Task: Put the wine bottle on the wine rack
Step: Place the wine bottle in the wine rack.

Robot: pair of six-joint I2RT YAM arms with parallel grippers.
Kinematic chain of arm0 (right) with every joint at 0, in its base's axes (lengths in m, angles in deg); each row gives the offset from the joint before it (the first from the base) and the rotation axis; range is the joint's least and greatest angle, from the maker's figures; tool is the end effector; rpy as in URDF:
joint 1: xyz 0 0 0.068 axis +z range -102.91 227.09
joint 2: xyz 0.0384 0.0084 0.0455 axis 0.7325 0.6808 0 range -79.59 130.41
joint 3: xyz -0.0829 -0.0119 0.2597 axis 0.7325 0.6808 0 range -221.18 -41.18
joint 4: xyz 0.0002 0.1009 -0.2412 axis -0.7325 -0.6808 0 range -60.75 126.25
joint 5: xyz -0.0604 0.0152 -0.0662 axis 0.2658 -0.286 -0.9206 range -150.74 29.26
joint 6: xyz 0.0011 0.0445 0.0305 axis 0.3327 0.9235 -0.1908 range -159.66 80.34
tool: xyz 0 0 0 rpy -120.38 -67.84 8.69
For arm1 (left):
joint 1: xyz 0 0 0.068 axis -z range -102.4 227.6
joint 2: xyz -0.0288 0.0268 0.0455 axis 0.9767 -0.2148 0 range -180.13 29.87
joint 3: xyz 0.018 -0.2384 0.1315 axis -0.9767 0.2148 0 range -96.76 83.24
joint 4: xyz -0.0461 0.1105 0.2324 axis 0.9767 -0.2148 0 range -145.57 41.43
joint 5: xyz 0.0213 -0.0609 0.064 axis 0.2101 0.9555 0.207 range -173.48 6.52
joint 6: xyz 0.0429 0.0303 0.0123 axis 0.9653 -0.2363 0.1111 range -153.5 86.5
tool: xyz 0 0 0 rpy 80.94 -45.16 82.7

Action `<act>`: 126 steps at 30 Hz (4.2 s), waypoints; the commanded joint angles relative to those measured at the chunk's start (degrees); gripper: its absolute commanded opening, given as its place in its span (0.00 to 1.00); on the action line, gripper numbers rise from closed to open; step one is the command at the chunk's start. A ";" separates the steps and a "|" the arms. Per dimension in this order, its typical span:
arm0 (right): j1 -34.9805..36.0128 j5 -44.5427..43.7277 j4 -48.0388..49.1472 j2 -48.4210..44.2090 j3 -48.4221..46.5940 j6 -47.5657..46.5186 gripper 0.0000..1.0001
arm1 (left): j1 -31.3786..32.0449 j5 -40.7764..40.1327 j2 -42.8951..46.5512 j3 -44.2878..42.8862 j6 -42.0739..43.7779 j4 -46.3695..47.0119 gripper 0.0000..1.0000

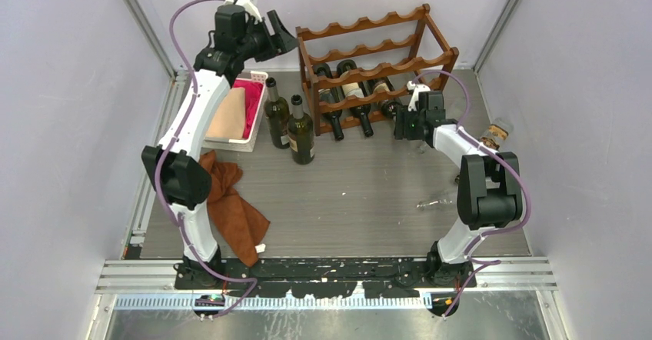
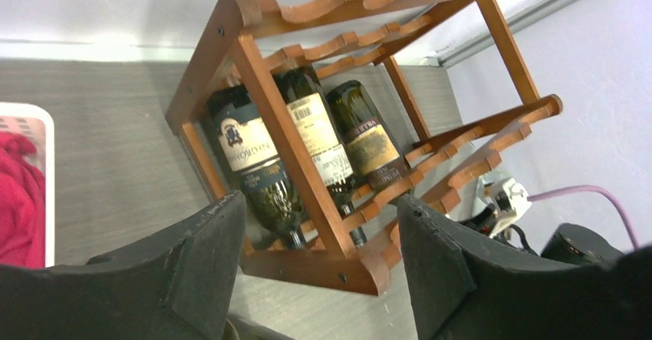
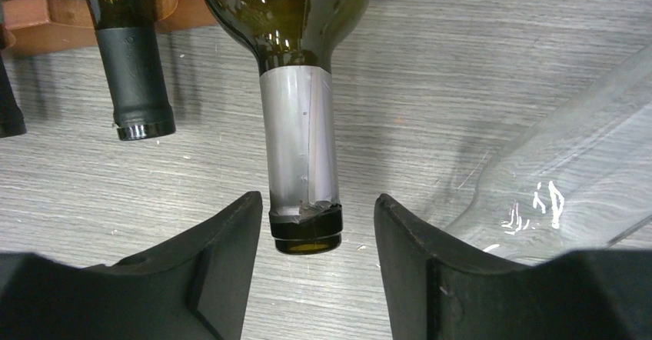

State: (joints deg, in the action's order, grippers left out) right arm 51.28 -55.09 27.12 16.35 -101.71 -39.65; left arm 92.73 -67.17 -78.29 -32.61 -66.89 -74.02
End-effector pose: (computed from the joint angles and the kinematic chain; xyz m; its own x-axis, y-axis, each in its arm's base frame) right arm 0.3585 0.0297 0.2064 -0.6996 -0.0510 -0.7127 -0.1424 0.9874 0.0692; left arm 0.4221 -0.1246 0.4236 -0.5258 -0.4050 -0.7480 0.2629 0.7590 -0.5956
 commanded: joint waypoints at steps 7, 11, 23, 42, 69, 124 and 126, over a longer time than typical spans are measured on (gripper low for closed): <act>-0.82 2.26 2.35 1.38 -3.72 -0.83 0.53 | 5.42 -15.54 -13.08 -23.78 10.16 -15.70 0.61; -1.05 2.59 2.61 1.78 -4.07 -0.39 0.47 | 6.37 -20.36 -15.57 -24.38 10.55 -14.93 0.55; -2.49 2.77 5.00 2.60 -4.24 -0.08 0.27 | 8.51 -20.97 -20.47 -25.92 9.58 -11.17 0.53; -3.46 4.17 21.67 4.27 2.99 -1.00 0.01 | 8.51 -20.10 -19.63 -24.04 10.42 -11.06 0.47; 0.78 -1.43 25.29 7.26 7.70 -11.43 0.01 | 8.51 -20.36 -19.45 -23.37 11.11 -11.55 0.43; 2.69 -1.16 21.72 16.60 -8.51 -5.58 0.15 | 8.51 -19.40 -17.48 -20.74 12.47 -11.77 0.44; 2.68 -1.17 21.78 16.88 -8.88 -5.86 0.20 | 8.51 -19.46 -17.28 -20.58 12.53 -11.77 0.45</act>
State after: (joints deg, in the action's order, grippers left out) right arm 53.75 -56.58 43.98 32.83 -107.33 -45.58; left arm 101.50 -86.38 -98.99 -54.05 -56.28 -84.78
